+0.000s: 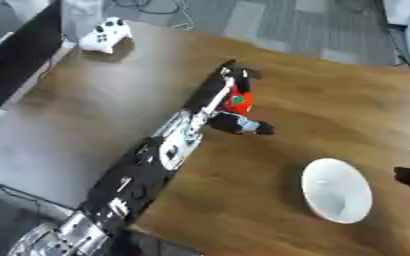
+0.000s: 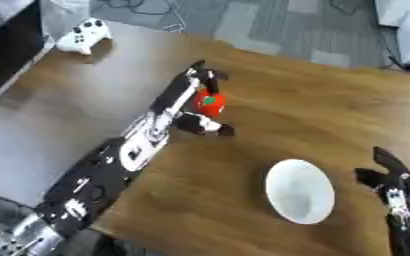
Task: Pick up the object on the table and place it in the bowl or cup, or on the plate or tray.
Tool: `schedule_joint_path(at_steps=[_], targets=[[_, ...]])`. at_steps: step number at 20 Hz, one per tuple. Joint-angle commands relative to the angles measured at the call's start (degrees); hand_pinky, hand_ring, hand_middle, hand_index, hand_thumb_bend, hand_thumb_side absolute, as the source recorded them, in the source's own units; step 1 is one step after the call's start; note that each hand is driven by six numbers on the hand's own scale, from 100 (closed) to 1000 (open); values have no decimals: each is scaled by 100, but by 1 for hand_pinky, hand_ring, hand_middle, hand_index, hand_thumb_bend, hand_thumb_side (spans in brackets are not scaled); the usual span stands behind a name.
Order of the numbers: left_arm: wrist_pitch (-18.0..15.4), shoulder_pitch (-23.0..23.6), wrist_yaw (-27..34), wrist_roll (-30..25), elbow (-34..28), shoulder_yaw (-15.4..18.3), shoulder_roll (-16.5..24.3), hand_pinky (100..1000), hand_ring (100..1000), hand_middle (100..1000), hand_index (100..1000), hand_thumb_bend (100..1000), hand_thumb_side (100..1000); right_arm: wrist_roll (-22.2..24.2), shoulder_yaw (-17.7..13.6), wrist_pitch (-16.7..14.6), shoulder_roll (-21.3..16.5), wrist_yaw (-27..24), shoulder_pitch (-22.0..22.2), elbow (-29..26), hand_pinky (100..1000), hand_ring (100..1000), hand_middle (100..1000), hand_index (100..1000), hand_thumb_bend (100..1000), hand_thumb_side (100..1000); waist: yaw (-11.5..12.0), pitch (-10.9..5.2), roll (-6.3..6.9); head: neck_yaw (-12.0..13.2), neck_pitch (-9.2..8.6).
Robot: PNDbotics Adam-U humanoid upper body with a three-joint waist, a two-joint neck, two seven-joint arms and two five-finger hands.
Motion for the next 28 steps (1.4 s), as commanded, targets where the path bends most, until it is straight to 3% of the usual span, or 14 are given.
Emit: schedule_joint_path(at_steps=[1,11,20,28], targets=[[-46,-61,-18,14,-47,75,125,1000,512,459,778,995,856,5,-23,15,-36,-43,-5,-142,777,739,924,848,100,745,-7,-49,13,-53,-78],[-90,-582,95,28,698,138,114,1000,506,454,779,1000,846,86,35,23,-35,-86,-25,-153,778,740,925,846,100,751,-49,-23,-25,20,-111],[-176,-843,-363,36,1279,233,76,1000,504,451,780,1000,841,190,112,0,4,-116,-104,-183,779,741,925,845,100,750,-209,110,-152,244,-483],[-254,-935,-529,55,1313,235,127,1000,506,452,779,1000,845,254,142,5,25,-162,-118,-221,779,741,922,839,100,757,-237,195,-237,350,-671]])
